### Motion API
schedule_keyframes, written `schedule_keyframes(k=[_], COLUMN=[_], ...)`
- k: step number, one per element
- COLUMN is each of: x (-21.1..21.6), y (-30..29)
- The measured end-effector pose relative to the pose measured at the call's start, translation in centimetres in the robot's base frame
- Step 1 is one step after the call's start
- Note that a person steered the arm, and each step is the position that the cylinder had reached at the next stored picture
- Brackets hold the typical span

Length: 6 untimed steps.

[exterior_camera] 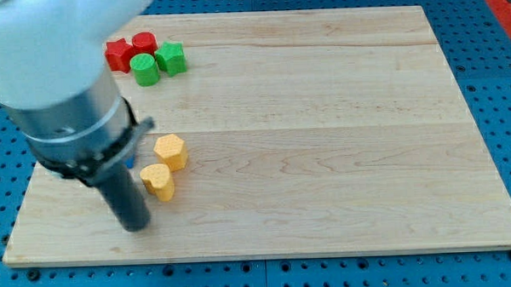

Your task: Push the yellow heart into the yellow hexagon

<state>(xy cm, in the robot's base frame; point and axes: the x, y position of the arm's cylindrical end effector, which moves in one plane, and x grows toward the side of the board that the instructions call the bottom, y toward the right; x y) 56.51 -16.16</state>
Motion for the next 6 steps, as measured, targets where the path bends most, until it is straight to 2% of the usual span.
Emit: schedule_keyframes(k=[1,2,3,6], x=[-1.6,-0.3,-2.3,-12.7], y=[-2.4,2.2,3.6,4.4])
